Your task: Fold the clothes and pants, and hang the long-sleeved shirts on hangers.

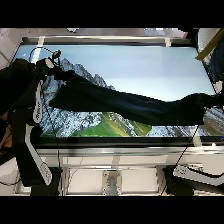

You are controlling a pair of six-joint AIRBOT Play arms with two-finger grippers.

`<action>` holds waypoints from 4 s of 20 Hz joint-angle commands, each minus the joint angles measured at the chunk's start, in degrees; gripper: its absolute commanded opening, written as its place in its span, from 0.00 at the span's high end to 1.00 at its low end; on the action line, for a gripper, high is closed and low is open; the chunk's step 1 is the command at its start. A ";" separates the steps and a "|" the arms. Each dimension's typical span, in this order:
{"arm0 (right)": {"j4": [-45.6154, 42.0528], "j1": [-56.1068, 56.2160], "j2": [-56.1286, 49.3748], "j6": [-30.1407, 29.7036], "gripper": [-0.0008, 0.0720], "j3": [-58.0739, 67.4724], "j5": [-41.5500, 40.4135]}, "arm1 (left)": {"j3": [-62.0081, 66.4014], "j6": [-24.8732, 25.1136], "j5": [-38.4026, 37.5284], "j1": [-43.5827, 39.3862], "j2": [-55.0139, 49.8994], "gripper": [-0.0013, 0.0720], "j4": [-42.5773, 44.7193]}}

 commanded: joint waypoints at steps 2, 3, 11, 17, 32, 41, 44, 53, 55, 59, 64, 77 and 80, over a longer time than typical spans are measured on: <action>-4.26 -1.27 6.29 0.00 0.91 1.25 1.49 | 0.07 0.39 -7.32 1.86 10.67 0.96 4.44; -4.68 -2.36 9.42 -0.63 0.91 1.33 2.43 | -0.02 0.37 -12.50 2.84 14.71 0.96 5.38; -5.97 -24.06 23.61 -15.82 0.91 -7.23 19.17 | -40.81 -0.50 -22.91 9.01 54.77 0.97 8.13; -12.90 -30.14 21.11 -20.94 0.91 -22.49 13.27 | -82.47 -8.92 -14.05 16.46 75.87 0.97 18.08; -23.04 -30.16 18.10 -15.74 0.91 -23.69 6.47 | -76.26 -8.31 -4.90 27.17 64.50 0.97 21.68; -30.53 -30.14 18.21 -8.85 0.12 -31.01 6.32 | -77.11 -8.26 -7.37 27.17 64.41 0.17 21.68; -28.44 -30.08 18.25 -4.63 0.14 -18.10 8.83 | -66.12 -8.24 -4.83 27.17 65.02 0.10 17.38; 8.90 -26.58 16.28 2.05 0.14 -0.61 -1.68 | -24.24 2.86 -7.04 16.96 29.62 0.12 -3.98; 8.87 -23.91 14.67 2.08 0.14 -0.61 0.31 | -12.90 3.37 -9.09 12.63 17.22 0.12 -3.89; 8.72 -20.74 12.59 2.08 0.14 -0.70 1.27 | 2.12 3.48 -12.07 8.68 0.44 0.12 -4.46; 8.28 -20.70 12.52 2.08 0.14 -0.74 1.14 | 2.05 9.33 -14.99 7.98 -5.14 0.12 -5.05; 5.62 -20.70 12.41 2.03 0.14 -0.74 1.07 | 1.79 16.02 -15.74 8.13 -3.52 0.96 -14.78; 2.40 -20.70 9.94 1.97 0.24 -1.42 2.51 | 1.79 15.06 -15.76 8.94 0.37 0.96 -10.23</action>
